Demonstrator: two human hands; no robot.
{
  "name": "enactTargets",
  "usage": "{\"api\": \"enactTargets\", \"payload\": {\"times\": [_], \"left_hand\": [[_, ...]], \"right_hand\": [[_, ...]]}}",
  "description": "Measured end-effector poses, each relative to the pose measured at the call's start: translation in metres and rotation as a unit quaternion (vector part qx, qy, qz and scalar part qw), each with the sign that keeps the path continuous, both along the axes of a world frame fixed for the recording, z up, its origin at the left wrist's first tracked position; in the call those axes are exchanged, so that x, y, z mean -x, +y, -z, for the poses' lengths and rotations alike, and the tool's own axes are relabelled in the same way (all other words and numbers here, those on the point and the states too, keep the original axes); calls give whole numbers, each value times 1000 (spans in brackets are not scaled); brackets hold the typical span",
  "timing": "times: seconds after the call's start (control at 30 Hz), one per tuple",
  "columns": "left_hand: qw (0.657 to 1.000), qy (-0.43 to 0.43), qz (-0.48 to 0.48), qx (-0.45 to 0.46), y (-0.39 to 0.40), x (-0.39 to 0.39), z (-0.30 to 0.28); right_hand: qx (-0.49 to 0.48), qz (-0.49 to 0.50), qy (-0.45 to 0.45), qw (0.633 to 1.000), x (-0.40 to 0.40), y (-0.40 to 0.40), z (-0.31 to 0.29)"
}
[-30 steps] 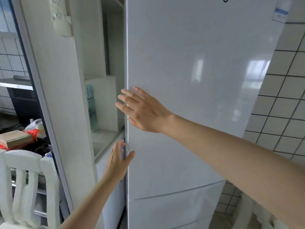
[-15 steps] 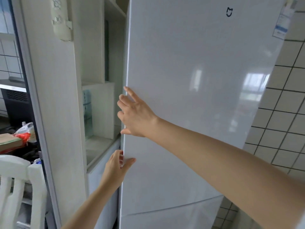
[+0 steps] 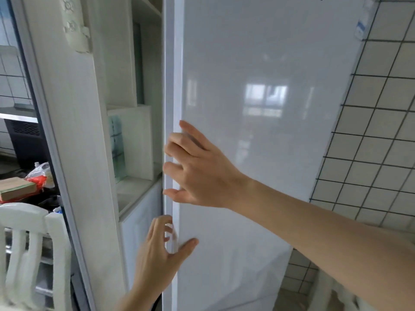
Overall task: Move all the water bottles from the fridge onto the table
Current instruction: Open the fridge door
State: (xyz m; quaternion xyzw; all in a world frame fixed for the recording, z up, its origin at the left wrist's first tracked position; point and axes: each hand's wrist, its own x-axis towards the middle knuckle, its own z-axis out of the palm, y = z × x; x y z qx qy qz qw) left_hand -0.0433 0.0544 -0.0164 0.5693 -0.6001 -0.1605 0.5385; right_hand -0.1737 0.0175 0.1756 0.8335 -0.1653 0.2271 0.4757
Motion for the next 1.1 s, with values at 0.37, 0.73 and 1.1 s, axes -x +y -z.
{"api": "enactTargets", "payload": {"times": [0.37, 0.73, 1.1], "left_hand": [[987, 9, 113, 111, 112, 126, -14], [957, -45, 214, 188, 170, 272, -5], [895, -291, 199, 272, 150, 414, -13]], "right_hand": [[-107, -91, -229, 963, 122, 135, 35], [-219, -74, -520, 822, 267, 245, 40], [-130, 82, -626, 764, 394, 246, 45]]}}
